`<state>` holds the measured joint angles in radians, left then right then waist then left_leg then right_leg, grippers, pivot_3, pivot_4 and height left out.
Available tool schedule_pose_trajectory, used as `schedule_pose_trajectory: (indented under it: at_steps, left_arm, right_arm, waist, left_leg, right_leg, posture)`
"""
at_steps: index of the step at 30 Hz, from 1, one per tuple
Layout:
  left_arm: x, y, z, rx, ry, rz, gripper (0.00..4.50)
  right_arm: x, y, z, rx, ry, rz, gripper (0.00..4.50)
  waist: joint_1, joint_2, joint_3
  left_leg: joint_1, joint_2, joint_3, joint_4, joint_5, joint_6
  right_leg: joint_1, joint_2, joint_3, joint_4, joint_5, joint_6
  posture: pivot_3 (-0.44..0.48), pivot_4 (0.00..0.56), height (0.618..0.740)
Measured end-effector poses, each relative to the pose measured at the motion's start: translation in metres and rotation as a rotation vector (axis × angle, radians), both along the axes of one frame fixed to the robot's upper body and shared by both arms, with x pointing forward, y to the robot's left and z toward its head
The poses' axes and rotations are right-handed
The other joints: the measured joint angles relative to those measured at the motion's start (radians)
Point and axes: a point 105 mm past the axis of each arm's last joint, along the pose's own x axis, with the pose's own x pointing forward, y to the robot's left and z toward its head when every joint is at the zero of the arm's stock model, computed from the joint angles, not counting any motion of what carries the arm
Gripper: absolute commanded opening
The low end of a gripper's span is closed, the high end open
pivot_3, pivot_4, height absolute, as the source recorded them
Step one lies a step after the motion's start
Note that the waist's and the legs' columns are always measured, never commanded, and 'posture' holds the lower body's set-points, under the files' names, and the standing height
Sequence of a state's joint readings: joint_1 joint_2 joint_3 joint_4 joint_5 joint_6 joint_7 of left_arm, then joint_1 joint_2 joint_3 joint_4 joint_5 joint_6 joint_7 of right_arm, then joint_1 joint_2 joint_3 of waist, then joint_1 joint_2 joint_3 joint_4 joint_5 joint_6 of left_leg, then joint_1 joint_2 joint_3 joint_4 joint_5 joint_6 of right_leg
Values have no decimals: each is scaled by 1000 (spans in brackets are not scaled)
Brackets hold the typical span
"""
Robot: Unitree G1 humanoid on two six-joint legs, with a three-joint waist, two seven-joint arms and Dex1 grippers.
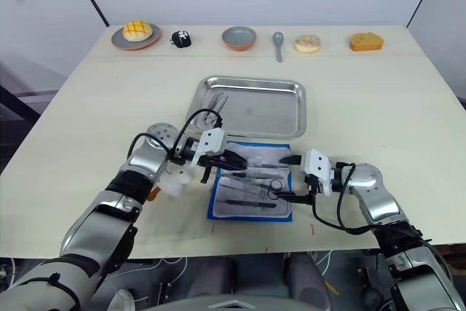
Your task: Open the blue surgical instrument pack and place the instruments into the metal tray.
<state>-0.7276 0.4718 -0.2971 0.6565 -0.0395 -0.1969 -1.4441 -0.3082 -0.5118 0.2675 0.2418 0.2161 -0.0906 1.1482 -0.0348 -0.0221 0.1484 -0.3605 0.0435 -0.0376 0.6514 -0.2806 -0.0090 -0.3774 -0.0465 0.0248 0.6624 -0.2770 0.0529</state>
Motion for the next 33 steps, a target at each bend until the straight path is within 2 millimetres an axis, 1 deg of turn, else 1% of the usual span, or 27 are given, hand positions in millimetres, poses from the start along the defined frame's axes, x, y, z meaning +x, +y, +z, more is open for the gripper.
schedule_pose_trajectory:
  at_steps: [9, 22, 33]
  left_arm:
    - [-3, 7, 8, 70, 12, -7, 39]
    - [-6, 6, 20, 108, 21, 1, 39]
    - [-6, 16, 31, 159, 44, 22, 39]
  right_arm:
    - [0, 1, 0, 2, 1, 2, 4500]
    - [0, 1, 0, 4, 2, 3, 4500]
    - [0, 2, 0, 6, 2, 4, 4500]
  waist:
    - [-2, 0, 0]
    - [-4, 0, 0]
    - [-5, 0, 0]
  left_leg:
    - [0, 0, 0, 0, 0, 0]
    - [0, 0, 0, 0, 0, 0]
    - [0, 0, 0, 0, 0, 0]
  right_leg:
    - [0, 0, 0, 0, 0, 0]
    - [0, 0, 0, 0, 0, 0]
    - [0, 0, 0, 0, 0, 0]
  posture:
    - [0, 150, 732]
    - [0, 150, 732]
    - [0, 150, 732]
